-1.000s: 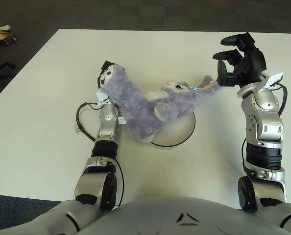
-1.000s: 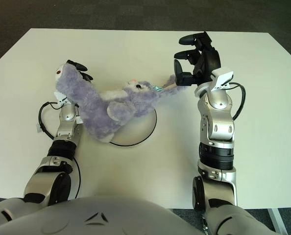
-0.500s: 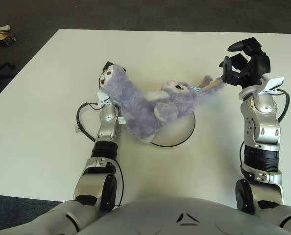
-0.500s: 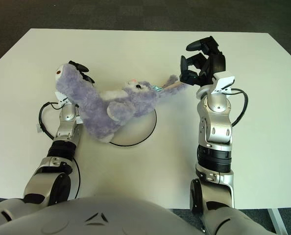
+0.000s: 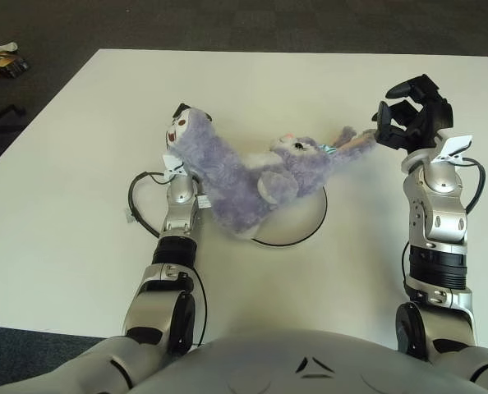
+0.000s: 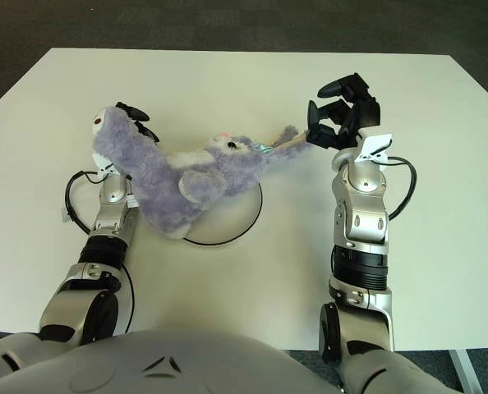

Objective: Put the doll into the plate.

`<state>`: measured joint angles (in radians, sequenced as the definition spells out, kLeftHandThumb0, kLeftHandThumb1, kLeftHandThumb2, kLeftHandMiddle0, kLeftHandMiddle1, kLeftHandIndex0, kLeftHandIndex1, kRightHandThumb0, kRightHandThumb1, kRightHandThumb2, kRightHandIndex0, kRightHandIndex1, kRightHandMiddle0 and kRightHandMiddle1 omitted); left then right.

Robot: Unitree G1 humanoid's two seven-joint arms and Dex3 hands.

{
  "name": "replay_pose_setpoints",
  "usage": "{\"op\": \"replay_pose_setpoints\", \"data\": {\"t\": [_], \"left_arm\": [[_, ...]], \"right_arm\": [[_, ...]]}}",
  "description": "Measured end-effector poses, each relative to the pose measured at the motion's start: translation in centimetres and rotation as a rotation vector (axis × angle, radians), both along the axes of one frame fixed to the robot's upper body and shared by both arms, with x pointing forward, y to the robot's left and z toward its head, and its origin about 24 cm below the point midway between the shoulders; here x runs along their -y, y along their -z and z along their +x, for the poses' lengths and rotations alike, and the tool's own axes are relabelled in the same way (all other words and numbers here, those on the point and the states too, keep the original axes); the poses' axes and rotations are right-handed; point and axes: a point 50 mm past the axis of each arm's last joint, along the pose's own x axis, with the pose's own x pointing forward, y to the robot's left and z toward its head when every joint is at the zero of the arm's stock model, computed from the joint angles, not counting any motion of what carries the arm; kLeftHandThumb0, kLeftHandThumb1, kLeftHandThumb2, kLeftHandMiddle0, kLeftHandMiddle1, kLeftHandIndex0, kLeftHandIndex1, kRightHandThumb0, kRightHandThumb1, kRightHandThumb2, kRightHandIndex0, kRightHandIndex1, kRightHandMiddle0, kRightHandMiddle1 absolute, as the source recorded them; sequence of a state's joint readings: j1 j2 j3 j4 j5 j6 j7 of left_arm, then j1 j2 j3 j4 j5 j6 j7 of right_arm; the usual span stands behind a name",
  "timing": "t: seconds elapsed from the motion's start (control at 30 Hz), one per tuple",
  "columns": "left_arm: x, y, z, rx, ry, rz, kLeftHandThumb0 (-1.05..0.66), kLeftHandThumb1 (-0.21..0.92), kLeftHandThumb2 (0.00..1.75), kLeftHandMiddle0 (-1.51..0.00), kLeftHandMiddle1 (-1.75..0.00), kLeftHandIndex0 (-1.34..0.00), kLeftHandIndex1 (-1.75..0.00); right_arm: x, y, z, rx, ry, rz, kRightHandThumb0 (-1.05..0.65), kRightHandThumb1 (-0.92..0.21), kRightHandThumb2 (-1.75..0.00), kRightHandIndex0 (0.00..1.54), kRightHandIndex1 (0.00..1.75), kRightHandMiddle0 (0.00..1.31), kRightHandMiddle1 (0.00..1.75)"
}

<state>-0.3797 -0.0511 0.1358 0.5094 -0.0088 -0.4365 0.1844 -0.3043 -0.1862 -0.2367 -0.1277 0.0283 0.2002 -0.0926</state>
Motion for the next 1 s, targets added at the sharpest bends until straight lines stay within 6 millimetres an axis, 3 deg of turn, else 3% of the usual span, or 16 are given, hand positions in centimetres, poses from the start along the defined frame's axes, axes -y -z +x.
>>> {"op": "replay_pose_setpoints", "data": {"t": [0.23, 0.7, 1.0], "left_arm": [[0.0, 0.0, 0.0, 0.002, 0.009, 0.000, -0.02, 0.01, 1.66, -0.88, -1.75, -0.60, -1.69], [-0.1, -0.1, -0.1, 0.007, 0.007, -0.007, -0.02, 0.02, 1.66, -0.88, -1.75, -0.59, -1.70], [-0.1, -0.1, -0.1, 0.007, 0.007, -0.005, -0.02, 0.02, 1.66, -0.88, -1.75, -0.59, -1.70]], "right_arm": [[0.1, 1.1, 0.1, -0.009, 0.028, 0.008, 0.00, -0.40, -1.14, 0.52, 1.54, 0.50, 1.71], [-0.5, 3.5, 0.4, -0.064, 0.130, 0.153, 0.00, -0.12, -1.45, 0.75, 1.49, 0.65, 1.75], [0.0, 4.9, 0.7, -0.109, 0.181, 0.234, 0.00, -0.06, -1.50, 0.88, 1.42, 0.65, 1.75]]}}
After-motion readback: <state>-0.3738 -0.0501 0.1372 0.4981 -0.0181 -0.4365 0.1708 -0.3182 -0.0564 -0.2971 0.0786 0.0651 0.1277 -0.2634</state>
